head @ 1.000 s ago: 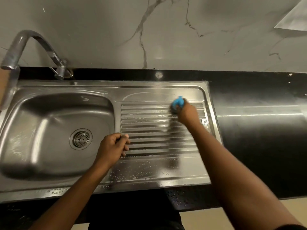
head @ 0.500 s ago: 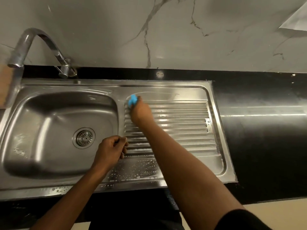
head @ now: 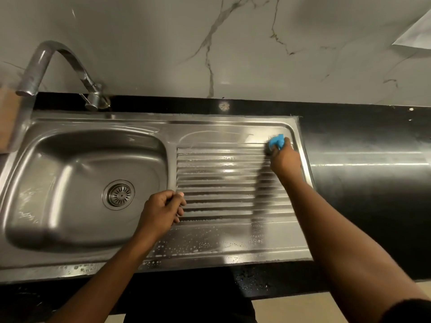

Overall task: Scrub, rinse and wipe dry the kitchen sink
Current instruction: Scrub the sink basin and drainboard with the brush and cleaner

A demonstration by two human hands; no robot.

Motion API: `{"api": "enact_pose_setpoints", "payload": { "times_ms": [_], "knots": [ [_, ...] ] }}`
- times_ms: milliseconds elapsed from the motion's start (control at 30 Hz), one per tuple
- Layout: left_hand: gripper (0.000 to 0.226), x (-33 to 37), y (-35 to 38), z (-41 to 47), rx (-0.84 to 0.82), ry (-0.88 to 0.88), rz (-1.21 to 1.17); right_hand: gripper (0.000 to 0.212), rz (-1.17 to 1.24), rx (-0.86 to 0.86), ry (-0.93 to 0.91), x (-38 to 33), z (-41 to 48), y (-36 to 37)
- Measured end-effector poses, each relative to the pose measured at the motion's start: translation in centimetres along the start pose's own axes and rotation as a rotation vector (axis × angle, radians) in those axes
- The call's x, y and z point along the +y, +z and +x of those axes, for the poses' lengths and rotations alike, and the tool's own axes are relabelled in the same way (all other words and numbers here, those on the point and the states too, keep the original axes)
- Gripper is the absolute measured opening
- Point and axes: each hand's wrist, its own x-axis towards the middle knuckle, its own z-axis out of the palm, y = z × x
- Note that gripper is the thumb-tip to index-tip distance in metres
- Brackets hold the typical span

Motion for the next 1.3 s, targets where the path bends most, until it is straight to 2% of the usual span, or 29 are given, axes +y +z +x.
{"api": "enact_pose_setpoints", "payload": {
  "times_ms": [67, 167, 300, 367, 467, 600, 667, 800, 933, 1033, 1200, 1300],
  "knots": [
    [0.033, -0.1, -0.3, 0.1, 0.006, 0.000, -0.009, 0.062, 0.005, 0.006, 0.019, -1.4, -0.3, 0.9],
    [0.032, -0.3, -0.6, 0.1, 0.010, -0.015, -0.024, 0.056, 0.079, -0.037, -0.083, -5.5, -3.3, 5.0],
    [0.033, -0.7, -1.1, -0.1, 0.031, -0.030, -0.001, 0.061, 0.170, -0.266, -0.209, -12.0, -8.4, 11.6],
    [0.034, -0.8, -1.4, -0.2, 0.042, -0.032, 0.015, 0.067, 0.111, -0.396, -0.270, -15.2, -10.4, 14.2],
    [0.035, -0.8, -1.7, -0.3, 0.059, -0.033, 0.033, 0.067, -0.023, -0.458, -0.384, -17.3, -11.5, 15.8],
    [0.033, -0.8, -1.3, -0.1, 0.056, -0.039, 0.018, 0.058, -0.030, -0.371, -0.436, -14.0, -9.0, 13.7],
    [0.031, -0.7, -0.9, 0.2, 0.047, -0.037, -0.008, 0.053, 0.037, -0.309, -0.373, -10.9, -6.5, 10.9],
    [0.032, 0.1, 0.3, 0.5, 0.011, -0.010, 0.003, 0.053, -0.026, -0.166, -0.240, -4.0, -1.5, 3.7],
    [0.033, 0.9, 1.6, 0.4, -0.021, 0.024, 0.029, 0.049, 0.017, -0.048, -0.083, 1.7, 1.8, -1.4],
    [0.033, 1.2, 2.7, 0.5, -0.044, 0.037, 0.037, 0.051, 0.070, -0.040, -0.013, 4.0, 2.3, -2.8],
    [0.034, 1.7, 4.7, 0.5, -0.083, 0.051, 0.041, 0.040, 0.078, 0.004, -0.030, 7.2, -0.4, -3.1],
    [0.034, 2.1, 5.9, 0.5, -0.097, 0.056, 0.048, 0.044, 0.044, 0.018, -0.029, 9.3, -1.5, -3.2]
  ]
}}
